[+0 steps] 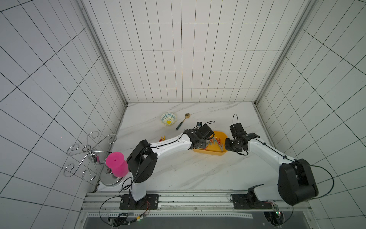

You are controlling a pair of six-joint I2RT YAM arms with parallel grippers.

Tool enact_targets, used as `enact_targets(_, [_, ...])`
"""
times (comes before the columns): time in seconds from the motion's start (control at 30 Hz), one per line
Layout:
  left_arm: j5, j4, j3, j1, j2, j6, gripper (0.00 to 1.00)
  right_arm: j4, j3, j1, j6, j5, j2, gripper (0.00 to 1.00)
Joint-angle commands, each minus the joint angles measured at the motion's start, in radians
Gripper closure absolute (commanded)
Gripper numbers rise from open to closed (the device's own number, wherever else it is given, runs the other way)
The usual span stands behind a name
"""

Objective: Put the clothespins into the storage box
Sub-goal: Move the storage box to the center of the board, then place the clothespin in the storage box.

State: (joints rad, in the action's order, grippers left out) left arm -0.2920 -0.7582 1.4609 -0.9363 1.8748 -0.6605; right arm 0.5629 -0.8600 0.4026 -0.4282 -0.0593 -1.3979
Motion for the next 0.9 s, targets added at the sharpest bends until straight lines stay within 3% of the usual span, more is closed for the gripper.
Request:
enact_targets(0.0, [-0.025, -0.041, 0.047, -0.001, 0.040, 0.028, 0.95, -0.011, 0.012, 0.039, 0.009, -0.005, 0.006, 0.84])
enact_targets(0.33, [-0.003, -0.049, 0.078, -0.032, 0.092, 0.012, 0.95, -0.038, 0.048, 0.189, -0.053, -0.013, 0.057, 0.86])
enact_targets(0.47, [0.018, -0.043, 0.094, -0.035, 0.118, 0.000, 0.95, -0.048, 0.053, 0.218, -0.083, -0.056, 0.085, 0.75])
enact_targets(0.53, [0.030, -0.031, 0.101, -0.037, 0.129, -0.007, 0.95, -0.022, 0.055, 0.217, -0.096, -0.020, 0.127, 0.63])
enact_targets(0.63, [0.061, -0.013, 0.122, -0.047, 0.149, -0.008, 0.95, 0.019, 0.065, 0.193, -0.108, 0.018, 0.229, 0.53])
enact_targets(0.87, [0.065, -0.017, 0.212, -0.089, 0.228, 0.002, 0.95, 0.137, 0.061, 0.044, -0.074, 0.051, 0.399, 0.46])
